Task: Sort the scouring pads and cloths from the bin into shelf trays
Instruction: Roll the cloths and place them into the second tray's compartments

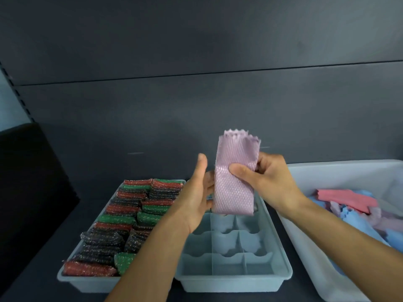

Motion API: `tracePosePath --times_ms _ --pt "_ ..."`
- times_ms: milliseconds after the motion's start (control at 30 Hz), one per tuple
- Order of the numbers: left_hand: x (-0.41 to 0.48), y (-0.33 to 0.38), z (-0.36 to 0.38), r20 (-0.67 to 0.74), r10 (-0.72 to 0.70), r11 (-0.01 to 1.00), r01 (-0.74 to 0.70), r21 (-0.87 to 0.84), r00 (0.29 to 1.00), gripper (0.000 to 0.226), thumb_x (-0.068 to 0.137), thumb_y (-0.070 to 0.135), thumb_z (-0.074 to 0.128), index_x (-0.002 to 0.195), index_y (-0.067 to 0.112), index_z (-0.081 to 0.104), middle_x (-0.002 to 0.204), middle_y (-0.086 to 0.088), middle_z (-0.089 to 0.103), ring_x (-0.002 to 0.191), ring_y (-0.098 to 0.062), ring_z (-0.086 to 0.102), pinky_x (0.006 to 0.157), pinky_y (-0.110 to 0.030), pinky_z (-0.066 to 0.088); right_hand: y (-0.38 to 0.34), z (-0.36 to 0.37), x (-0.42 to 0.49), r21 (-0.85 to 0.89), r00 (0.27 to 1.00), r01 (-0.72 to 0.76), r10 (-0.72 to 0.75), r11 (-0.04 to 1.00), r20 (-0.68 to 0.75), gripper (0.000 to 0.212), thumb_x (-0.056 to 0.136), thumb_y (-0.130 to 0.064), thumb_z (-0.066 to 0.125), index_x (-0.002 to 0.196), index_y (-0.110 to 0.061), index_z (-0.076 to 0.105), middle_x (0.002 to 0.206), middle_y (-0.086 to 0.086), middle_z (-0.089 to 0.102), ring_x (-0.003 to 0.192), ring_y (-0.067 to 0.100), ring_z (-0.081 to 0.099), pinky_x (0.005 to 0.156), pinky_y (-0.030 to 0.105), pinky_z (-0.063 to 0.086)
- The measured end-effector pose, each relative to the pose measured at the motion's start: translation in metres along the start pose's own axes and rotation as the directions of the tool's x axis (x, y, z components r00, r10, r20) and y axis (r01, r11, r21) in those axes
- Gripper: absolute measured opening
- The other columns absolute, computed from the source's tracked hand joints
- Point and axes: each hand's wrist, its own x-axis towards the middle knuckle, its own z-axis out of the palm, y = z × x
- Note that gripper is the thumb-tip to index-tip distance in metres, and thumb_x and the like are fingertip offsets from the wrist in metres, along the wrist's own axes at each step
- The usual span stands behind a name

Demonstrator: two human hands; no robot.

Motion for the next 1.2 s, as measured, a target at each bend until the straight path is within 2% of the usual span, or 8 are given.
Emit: tracePosePath --times_ms 67,167,400,600,733,800,900,1200 --pt "-0.002 -0.001 0.001 0.070 0.050 0.998 -0.052 0.023 0.996 0.087 0.070 0.086 0.040 0.120 0.021 0.068 0.120 -0.005 0.070 0.116 -0.023 0.064 0.098 -0.049 0.050 -0.001 0.000 0.003 0.078 0.987 -0.163 0.162 0.984 0.012 0.009 0.083 -0.013 0.072 0.079 -0.006 0.068 0.076 0.002 0.074 0.068 0.014 0.069 0.060 0.027 0.052" --pt "-0.008 -0.001 0.009 -0.036 0.227 0.954 -0.215 0.207 0.973 0.041 0.088 0.054 0.060 0.107 0.019 0.070 0.105 -0.005 0.074 0.102 -0.021 0.069 0.087 -0.050 0.057 0.000 0.003 0.002 0.103 0.981 -0.189 0.192 0.977 -0.025 0.010 0.085 -0.015 0.071 0.080 -0.008 0.065 0.070 0.001 0.070 0.061 0.012 0.065 0.048 0.022 0.047" --pt "-0.005 -0.006 0.019 -0.241 0.603 0.762 -0.459 0.457 0.760 0.019 0.095 0.028 0.060 0.111 0.017 0.060 0.096 0.004 0.066 0.086 0.000 0.063 0.074 -0.015 0.050 -0.003 0.009 0.005 0.006 0.973 -0.165 0.163 0.986 -0.162 0.019 0.085 -0.017 0.069 0.093 -0.003 0.059 0.069 0.016 0.060 0.051 0.018 0.054 0.043 0.030 0.045" --pt "-0.010 0.003 0.022 -0.050 0.418 0.905 -0.411 0.107 0.907 0.030 0.090 0.029 0.067 0.112 0.008 0.067 0.103 -0.009 0.074 0.098 -0.017 0.070 0.087 -0.035 0.055 -0.015 0.015 -0.005 0.094 0.994 -0.105 0.103 0.990 0.017 0.050 0.088 -0.048 0.046 0.089 -0.004 0.070 0.076 0.015 0.071 0.068 0.016 0.066 0.065 0.027 0.057" --pt "-0.004 0.003 0.012 -0.185 0.360 0.933 -0.355 0.064 0.914 0.012 0.094 0.011 0.060 0.101 0.010 0.071 0.105 -0.012 0.074 0.100 -0.024 0.068 0.096 -0.048 0.052 -0.010 0.009 -0.002 0.109 0.975 0.058 -0.032 0.992 -0.221 0.014 0.093 -0.017 0.060 0.087 -0.008 0.067 0.075 0.005 0.066 0.063 0.010 0.059 0.058 0.021 0.049" --pt "-0.005 0.004 0.010 -0.172 0.303 0.952 -0.304 0.023 0.937 0.014 0.096 0.012 0.057 0.101 0.014 0.071 0.106 -0.006 0.074 0.104 -0.023 0.068 0.097 -0.044 0.052 -0.005 0.003 0.001 0.070 0.972 -0.064 0.078 0.995 -0.223 0.023 0.084 -0.034 0.068 0.095 -0.014 0.065 0.085 -0.003 0.068 0.068 0.001 0.062 0.063 0.017 0.049" --pt "-0.007 0.006 0.012 -0.083 0.211 0.975 -0.215 -0.049 0.974 0.018 0.095 0.019 0.055 0.103 0.017 0.071 0.107 -0.009 0.072 0.105 -0.026 0.066 0.095 -0.045 0.051 -0.002 0.000 -0.002 0.017 0.900 -0.404 0.395 0.914 0.185 0.056 0.074 -0.064 0.058 0.106 -0.018 0.067 0.097 -0.001 0.074 0.089 0.012 0.071 0.076 0.030 0.056" --pt "-0.014 0.003 0.014 0.008 0.259 0.940 -0.253 0.229 0.966 0.019 0.095 0.029 0.060 0.108 0.017 0.067 0.097 -0.002 0.074 0.090 -0.016 0.071 0.079 -0.032 0.055 0.004 0.015 -0.003 0.292 0.966 -0.250 0.260 0.923 0.006 0.021 0.087 -0.024 0.066 0.101 -0.008 0.066 0.088 0.012 0.073 0.077 0.026 0.071 0.060 0.030 0.055"
